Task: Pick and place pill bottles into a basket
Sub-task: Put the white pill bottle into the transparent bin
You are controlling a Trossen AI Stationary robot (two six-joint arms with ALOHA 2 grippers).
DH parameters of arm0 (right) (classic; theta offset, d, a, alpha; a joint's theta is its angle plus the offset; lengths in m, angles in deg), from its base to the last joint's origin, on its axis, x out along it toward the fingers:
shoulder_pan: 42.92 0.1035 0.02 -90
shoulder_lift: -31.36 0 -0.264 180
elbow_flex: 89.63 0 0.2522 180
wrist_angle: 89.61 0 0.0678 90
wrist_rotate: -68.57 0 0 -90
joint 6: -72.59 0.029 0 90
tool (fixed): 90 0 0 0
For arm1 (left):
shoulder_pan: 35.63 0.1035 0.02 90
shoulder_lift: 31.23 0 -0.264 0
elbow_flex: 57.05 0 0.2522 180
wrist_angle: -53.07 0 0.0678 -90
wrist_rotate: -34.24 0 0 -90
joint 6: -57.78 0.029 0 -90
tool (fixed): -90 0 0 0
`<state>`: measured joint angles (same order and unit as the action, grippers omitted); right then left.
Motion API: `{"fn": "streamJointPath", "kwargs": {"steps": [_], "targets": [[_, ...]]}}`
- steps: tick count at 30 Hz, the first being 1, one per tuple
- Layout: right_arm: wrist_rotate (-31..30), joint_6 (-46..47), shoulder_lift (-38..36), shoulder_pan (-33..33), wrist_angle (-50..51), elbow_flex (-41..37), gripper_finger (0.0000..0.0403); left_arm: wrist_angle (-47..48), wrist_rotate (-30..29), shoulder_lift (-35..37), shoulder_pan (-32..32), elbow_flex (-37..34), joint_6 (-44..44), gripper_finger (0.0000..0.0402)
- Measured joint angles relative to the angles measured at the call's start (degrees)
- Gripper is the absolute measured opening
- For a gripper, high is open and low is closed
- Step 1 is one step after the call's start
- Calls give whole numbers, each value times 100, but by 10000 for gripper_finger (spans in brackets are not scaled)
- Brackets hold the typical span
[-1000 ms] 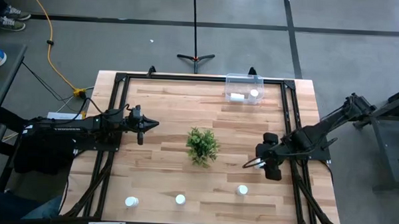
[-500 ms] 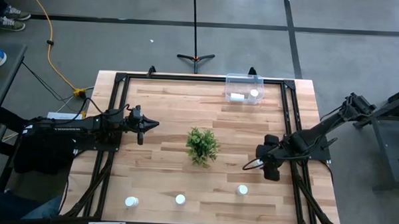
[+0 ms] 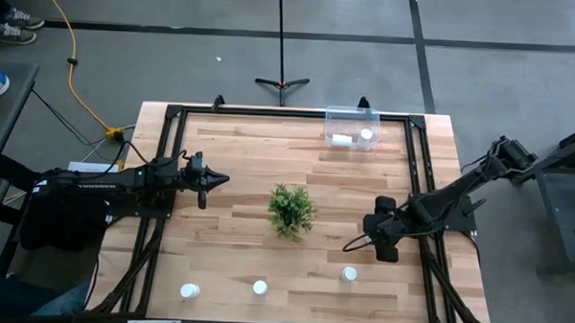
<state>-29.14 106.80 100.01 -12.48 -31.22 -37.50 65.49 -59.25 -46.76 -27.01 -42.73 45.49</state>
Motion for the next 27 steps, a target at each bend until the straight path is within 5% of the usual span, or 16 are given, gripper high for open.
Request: {"fn": "streamJointPath", "kwargs": {"steps": [4, 12, 20, 27], "targets": [[47, 128, 247, 0, -21, 0, 295, 0, 2, 0, 0, 0, 36, 20], [74, 134, 515, 0, -189, 0, 295, 0, 9, 0, 0, 0, 44, 54], [76, 135, 528, 0, -191, 0, 290, 0, 9, 0, 0, 0, 53, 20], [77, 136, 528, 0, -188, 2, 279, 0, 9, 0, 0, 0, 46, 57]]}}
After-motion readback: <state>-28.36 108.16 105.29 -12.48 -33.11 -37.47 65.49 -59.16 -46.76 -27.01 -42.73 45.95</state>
